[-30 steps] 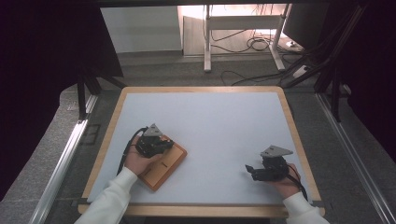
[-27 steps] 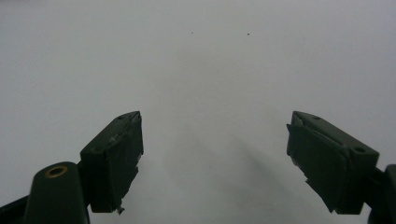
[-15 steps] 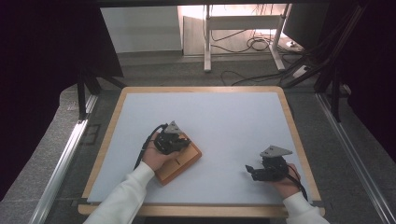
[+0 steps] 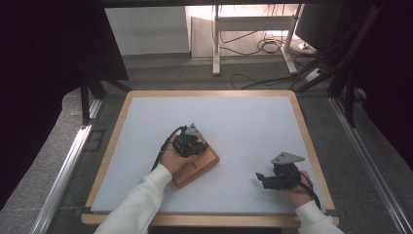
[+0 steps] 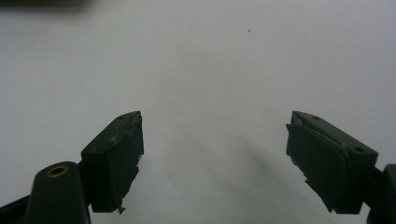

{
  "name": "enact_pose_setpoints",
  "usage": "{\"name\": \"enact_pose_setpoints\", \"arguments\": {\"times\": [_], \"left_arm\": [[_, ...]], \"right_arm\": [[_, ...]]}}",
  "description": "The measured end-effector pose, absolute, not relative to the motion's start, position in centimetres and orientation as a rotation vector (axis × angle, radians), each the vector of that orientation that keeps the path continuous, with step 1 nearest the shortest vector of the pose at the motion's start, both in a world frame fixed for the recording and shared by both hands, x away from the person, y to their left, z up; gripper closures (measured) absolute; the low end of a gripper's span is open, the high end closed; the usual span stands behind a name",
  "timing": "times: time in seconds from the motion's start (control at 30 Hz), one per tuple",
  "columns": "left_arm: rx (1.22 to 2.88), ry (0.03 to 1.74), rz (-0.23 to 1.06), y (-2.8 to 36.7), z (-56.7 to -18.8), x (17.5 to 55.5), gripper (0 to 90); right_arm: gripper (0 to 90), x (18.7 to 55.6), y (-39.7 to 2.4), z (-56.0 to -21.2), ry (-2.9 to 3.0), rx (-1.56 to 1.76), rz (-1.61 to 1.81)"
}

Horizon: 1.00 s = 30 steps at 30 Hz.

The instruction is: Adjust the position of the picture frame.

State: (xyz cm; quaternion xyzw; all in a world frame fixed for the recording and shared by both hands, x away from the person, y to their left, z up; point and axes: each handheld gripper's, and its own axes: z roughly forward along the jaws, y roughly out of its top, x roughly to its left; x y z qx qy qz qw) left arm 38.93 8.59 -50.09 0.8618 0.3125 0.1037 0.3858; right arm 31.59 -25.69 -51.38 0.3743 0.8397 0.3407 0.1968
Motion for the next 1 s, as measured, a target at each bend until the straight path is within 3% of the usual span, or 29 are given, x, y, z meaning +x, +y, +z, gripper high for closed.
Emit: {"name": "enact_pose_setpoints", "arguments": {"times": [0.53,0.63,0.67,0.83,1.0], "left_arm": [[2.207,0.794,0.237,6.7,-51.1,40.3,84.4],[2.181,0.775,0.236,7.2,-50.8,39.9,69.7],[2.17,0.769,0.257,7.6,-50.5,39.7,69.7],[2.144,0.788,0.274,10.4,-49.8,38.4,44.9],[2.122,0.86,0.293,14.3,-50.0,37.5,39.4]], "right_arm": [[19.4,31.6,-25.8,-51.5,2.357,1.04,0.949],[19.4,31.6,-25.8,-51.4,2.358,1.038,0.947],[19.4,31.6,-25.8,-51.4,2.358,1.038,0.947],[19.4,31.5,-25.8,-51.4,2.353,1.038,0.946],[19.4,31.5,-25.7,-51.4,2.353,1.034,0.943]]}}
